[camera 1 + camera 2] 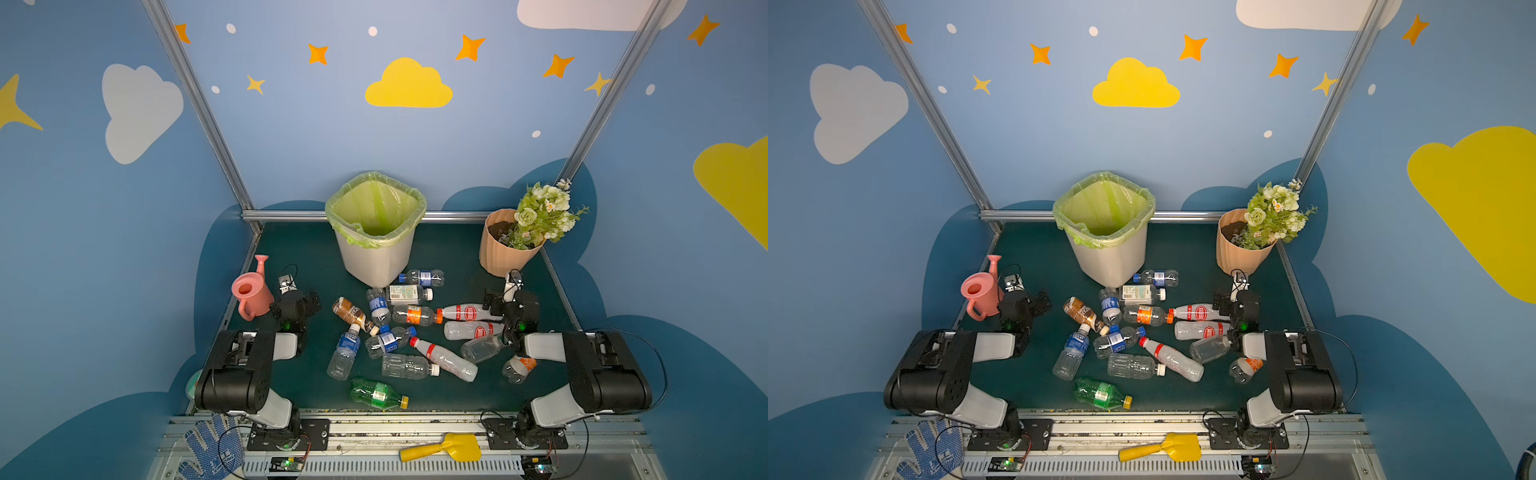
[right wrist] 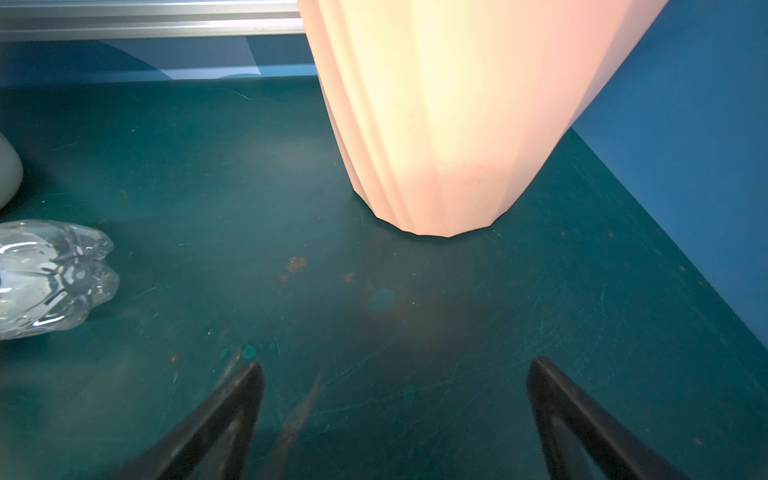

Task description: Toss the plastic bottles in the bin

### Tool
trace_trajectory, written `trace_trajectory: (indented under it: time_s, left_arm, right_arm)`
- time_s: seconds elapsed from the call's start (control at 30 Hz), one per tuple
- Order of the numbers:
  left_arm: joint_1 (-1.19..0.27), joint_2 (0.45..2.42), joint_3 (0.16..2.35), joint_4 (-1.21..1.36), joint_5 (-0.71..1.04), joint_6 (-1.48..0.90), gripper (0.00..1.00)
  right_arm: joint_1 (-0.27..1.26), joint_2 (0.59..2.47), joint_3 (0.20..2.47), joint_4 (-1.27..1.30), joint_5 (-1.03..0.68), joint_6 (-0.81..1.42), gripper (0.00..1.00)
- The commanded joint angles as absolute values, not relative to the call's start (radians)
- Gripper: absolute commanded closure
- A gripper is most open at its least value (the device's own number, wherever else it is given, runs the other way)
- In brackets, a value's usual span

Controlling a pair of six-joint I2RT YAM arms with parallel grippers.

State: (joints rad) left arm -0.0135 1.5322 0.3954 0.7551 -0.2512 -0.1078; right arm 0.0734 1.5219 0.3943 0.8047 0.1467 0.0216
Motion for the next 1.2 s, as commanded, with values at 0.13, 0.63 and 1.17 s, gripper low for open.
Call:
trace_trajectory:
  time_s: [0.13,0.63,1.17]
  left_arm:
    - [-0.012,1.342,0.581,0.332,-0.257,-0.119,0.00]
    - [-0.348,0.777,0.721,-0.166,-0.244,0.247,0.00]
    - [-1.062,0.929,0.872,-0.790,-0.296,0.571,0.00]
  right_arm:
    - [0.066,1.401,0.569,0.381,0.192,0.084,0.03]
    - [0.076,1.158,0.589,0.120,0.130,0.150,0.03]
    - [0.088,1.144,0.621,0.069,0.130,0.179,0.03]
